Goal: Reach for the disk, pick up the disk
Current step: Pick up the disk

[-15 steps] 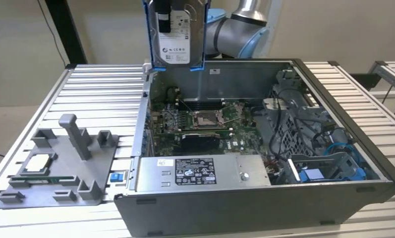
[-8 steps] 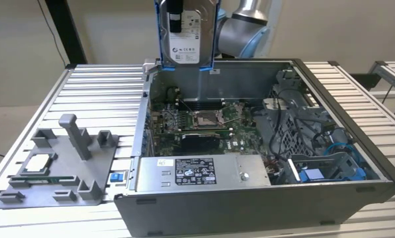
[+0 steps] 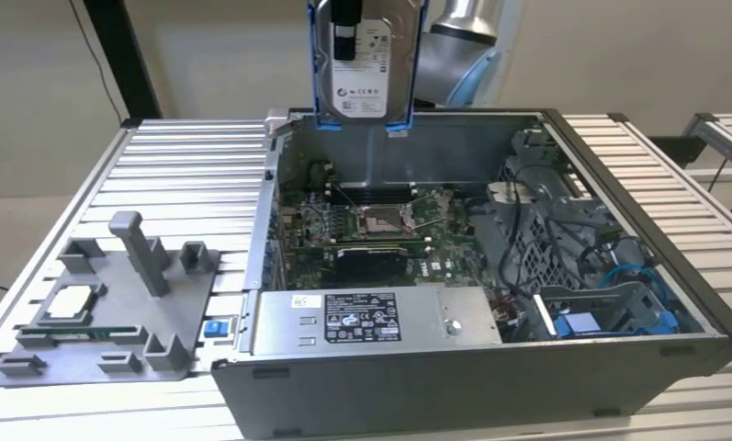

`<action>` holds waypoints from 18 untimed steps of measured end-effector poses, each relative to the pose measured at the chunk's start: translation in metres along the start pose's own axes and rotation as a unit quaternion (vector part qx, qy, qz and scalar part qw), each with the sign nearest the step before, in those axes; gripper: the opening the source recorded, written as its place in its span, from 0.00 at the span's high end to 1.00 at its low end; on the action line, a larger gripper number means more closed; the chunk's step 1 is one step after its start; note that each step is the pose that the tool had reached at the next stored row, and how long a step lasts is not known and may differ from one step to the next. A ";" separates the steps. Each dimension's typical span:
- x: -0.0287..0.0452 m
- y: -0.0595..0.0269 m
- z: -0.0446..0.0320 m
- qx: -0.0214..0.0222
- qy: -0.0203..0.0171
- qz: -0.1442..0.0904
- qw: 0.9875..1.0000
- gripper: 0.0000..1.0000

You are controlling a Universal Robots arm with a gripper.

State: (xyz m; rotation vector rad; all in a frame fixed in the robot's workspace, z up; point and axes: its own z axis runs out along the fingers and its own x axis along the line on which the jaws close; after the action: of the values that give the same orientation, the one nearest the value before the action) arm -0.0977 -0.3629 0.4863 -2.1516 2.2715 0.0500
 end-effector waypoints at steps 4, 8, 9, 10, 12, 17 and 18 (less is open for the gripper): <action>-0.0004 -0.0069 -0.0001 0.000 0.000 0.000 1.000 1.00; -0.0007 -0.0128 -0.0002 0.000 0.000 0.000 1.000 1.00; -0.0008 -0.0144 -0.0002 0.000 0.000 0.000 1.000 1.00; -0.0009 -0.0159 -0.0002 0.000 0.000 0.000 1.000 1.00; -0.0010 -0.0190 -0.0002 0.000 0.000 0.000 1.000 1.00; -0.0015 -0.0270 -0.0004 0.000 0.000 0.000 1.000 1.00; -0.0016 -0.0286 -0.0004 0.000 0.000 0.000 1.000 1.00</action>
State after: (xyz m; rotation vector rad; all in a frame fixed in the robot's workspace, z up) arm -0.0691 -0.3629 0.4863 -2.1516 2.2715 0.0500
